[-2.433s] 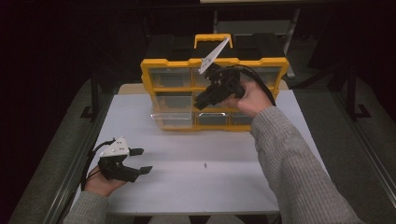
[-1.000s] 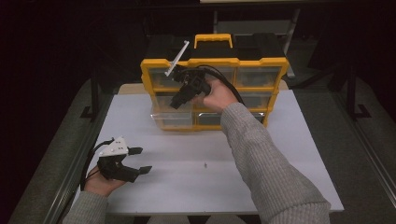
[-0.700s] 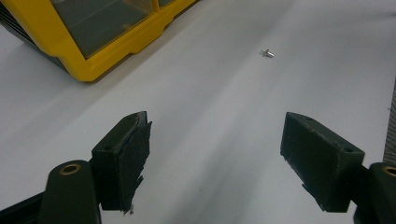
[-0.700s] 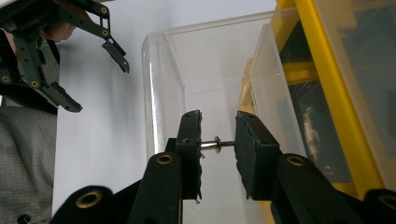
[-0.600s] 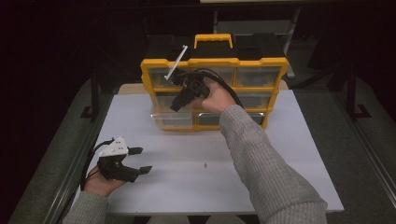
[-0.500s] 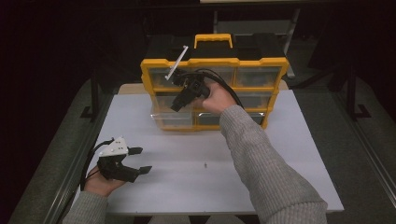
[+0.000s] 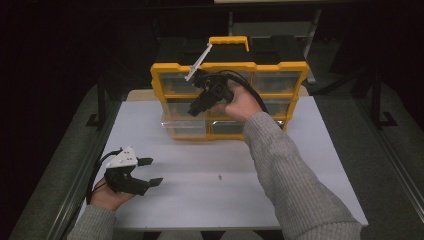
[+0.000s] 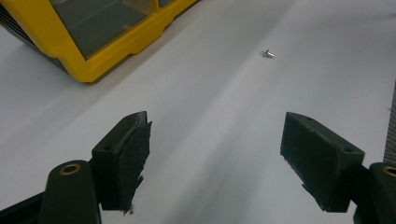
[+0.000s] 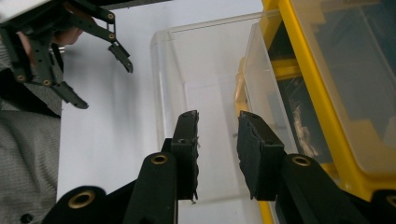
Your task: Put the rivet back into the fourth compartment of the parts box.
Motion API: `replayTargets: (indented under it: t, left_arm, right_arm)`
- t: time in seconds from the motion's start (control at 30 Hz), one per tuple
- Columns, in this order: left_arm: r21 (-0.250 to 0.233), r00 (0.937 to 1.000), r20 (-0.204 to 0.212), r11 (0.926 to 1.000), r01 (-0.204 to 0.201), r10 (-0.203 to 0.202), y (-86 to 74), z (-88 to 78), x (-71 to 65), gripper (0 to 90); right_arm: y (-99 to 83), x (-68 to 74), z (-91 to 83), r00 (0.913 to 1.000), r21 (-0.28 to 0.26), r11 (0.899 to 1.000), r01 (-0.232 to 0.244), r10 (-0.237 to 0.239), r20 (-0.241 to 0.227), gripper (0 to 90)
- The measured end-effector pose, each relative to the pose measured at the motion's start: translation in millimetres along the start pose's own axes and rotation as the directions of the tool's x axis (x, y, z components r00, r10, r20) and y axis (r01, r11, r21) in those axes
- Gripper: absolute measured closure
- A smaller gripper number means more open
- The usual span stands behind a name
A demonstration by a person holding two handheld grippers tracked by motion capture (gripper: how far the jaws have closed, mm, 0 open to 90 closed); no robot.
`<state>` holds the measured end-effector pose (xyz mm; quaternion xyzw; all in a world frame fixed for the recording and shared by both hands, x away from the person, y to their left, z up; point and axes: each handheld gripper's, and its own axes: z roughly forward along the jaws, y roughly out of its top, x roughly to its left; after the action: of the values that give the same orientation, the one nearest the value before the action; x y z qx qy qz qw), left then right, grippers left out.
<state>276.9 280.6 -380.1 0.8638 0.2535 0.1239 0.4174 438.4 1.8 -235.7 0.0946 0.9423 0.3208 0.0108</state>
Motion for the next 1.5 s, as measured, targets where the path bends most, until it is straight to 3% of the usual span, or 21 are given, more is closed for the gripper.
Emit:
replayTargets:
  t: [0.77, 1.5]
  left_arm:
    - [0.009, 1.0, -0.004, 1.0, -0.001, 0.001, -0.1, 0.8, -0.6, 23.8]
    - [0.014, 1.0, 0.0, 0.9999, -0.001, 0.001, 0.0, 1.2, -0.5, 23.8]
  right_arm:
    - [-46.7, 15.1, -46.1, 0.9996, -0.082, 0.996, -0.018, 0.02, 0.02, 66.4]
    - [-97.2, 19.9, -41.0, 0.9968, -0.076, 0.994, -0.078, 0.079, 0.011, 65.3]
